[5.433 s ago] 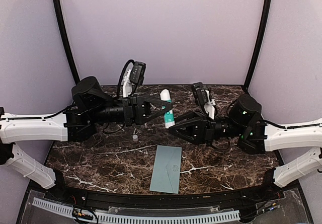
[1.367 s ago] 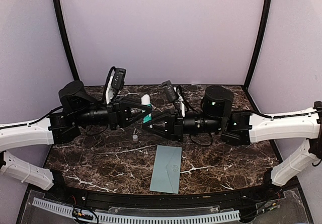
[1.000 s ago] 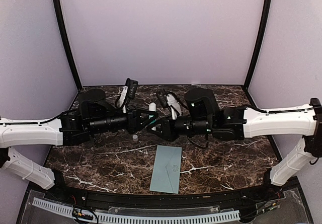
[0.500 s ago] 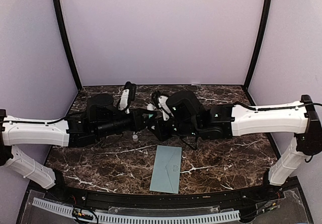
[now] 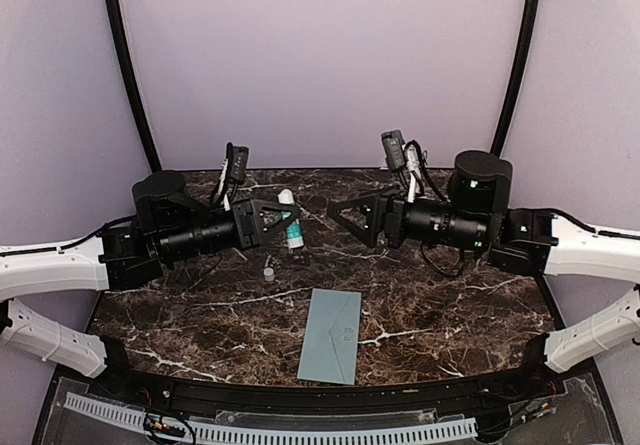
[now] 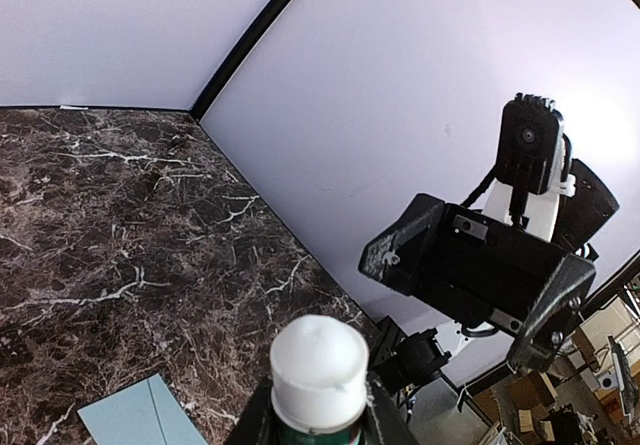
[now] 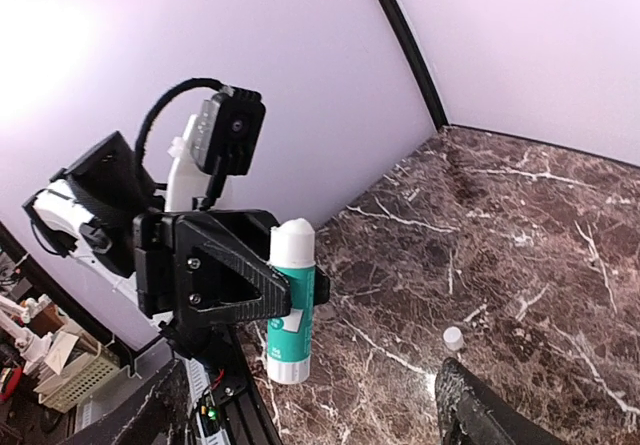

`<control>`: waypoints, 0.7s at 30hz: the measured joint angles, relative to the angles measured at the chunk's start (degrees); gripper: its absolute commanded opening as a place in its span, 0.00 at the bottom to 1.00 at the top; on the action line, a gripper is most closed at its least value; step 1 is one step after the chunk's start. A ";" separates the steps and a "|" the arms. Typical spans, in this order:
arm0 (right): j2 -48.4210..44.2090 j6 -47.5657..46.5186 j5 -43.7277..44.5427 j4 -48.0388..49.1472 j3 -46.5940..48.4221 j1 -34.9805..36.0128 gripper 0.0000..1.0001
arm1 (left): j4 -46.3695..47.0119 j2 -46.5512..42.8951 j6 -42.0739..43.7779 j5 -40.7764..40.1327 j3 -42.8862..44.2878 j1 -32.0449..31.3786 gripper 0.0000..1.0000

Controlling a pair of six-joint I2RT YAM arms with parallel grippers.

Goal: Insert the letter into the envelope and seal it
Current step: Screw the solid glue.

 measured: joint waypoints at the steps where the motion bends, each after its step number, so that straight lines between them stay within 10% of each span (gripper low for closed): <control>1: -1.25 0.55 -2.16 2.21 -1.38 -1.18 0.83 | 0.39 -0.17 0.00 1.62 0.04 0.44 0.00; 21: 5.44 6.62 -31.71 29.00 -7.15 -1.33 0.65 | 26.97 2.64 -1.90 29.16 -1.57 1.22 0.00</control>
